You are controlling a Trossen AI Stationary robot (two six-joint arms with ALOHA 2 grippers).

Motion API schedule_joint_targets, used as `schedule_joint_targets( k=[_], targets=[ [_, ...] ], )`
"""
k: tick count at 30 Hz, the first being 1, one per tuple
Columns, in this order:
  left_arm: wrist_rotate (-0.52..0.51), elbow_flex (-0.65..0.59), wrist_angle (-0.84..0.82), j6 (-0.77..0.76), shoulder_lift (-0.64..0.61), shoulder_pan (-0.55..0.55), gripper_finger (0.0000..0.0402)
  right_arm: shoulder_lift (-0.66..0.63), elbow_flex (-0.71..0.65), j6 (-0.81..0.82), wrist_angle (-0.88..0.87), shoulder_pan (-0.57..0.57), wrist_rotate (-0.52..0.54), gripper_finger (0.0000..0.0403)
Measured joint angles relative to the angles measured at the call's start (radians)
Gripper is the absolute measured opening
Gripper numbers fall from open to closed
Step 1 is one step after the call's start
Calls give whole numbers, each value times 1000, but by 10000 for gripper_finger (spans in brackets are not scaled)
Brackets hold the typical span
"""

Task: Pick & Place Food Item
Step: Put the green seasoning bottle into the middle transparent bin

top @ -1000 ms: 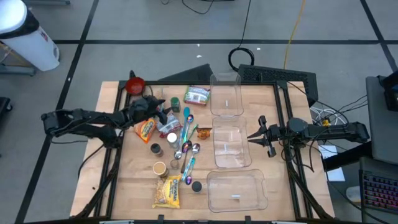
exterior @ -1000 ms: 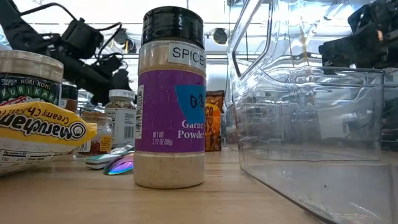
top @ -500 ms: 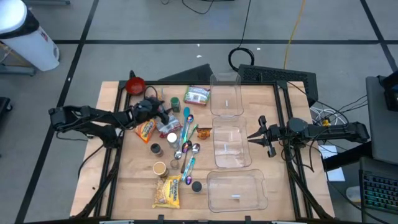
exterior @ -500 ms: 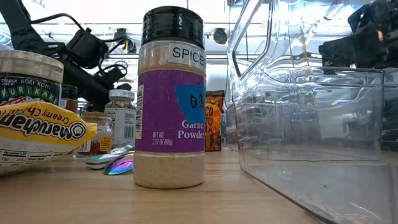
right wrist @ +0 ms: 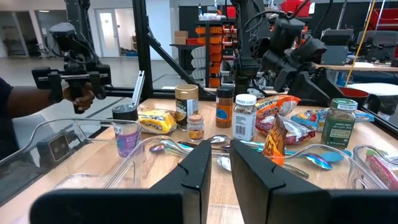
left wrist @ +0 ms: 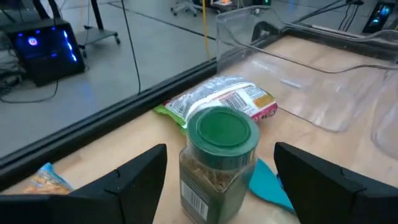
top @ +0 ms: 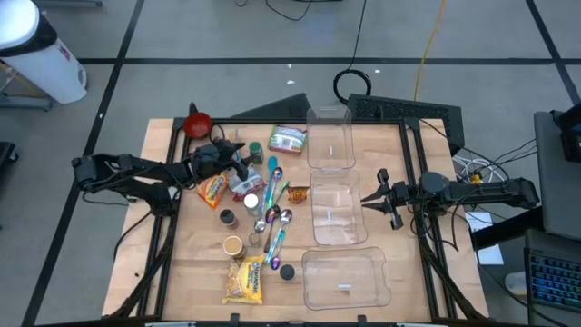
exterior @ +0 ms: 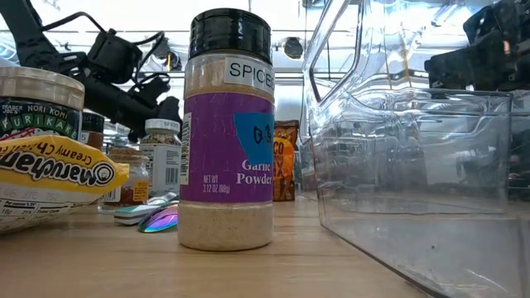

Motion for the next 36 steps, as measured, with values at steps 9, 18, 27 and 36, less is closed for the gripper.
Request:
schedule_joint_targets(
  k=[9, 18, 27, 36],
  targets=[
    [-3, 0, 18, 36, 0, -16, 303, 0, 0, 0, 0, 0, 0, 50],
    [-62, 1, 30, 50, 1, -23, 303, 0, 0, 0, 0, 0, 0, 50],
    [-47, 12, 29, 35, 22, -23, 310, 0, 0, 0, 0, 0, 0, 50],
    [-95, 128, 28, 131, 169, -50, 312, 0, 0, 0, 0, 0, 0, 50]
  ],
)
